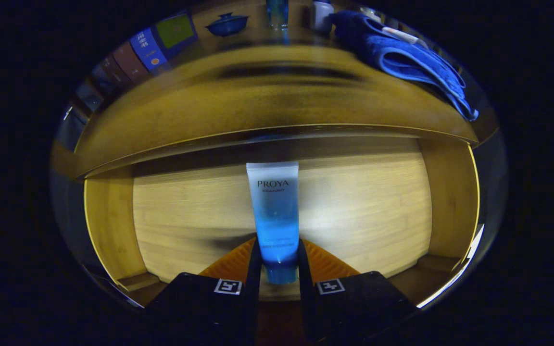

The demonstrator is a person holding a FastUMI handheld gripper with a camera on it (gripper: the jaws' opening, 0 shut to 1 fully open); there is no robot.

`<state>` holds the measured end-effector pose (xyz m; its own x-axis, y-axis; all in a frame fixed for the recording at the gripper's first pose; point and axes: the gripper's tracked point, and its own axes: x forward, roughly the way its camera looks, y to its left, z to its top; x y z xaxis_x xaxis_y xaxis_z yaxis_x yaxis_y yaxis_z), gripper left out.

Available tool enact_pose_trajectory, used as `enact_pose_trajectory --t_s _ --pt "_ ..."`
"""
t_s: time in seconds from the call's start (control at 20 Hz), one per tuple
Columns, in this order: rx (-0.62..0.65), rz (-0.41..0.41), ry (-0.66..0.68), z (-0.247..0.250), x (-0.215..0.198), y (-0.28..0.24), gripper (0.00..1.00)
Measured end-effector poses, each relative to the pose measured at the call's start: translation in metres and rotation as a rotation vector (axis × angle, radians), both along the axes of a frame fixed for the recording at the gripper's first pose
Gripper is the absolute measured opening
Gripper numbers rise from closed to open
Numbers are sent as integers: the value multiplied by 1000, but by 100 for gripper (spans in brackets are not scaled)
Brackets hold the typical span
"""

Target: Pull open the drawer, take out the items inside it, and place them on the countertop above the cabinet.

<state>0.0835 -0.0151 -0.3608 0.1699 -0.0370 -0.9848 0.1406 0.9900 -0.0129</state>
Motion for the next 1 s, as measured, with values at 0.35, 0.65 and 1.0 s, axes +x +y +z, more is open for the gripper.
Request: enact_pose_trajectory --t_s 0.35,0.65,1.0 --pt "49 13 -106 55 -32 -3 42" --pt "30 25 -263 116 3 -5 42" --pt "14 55 -328 130 104 0 42"
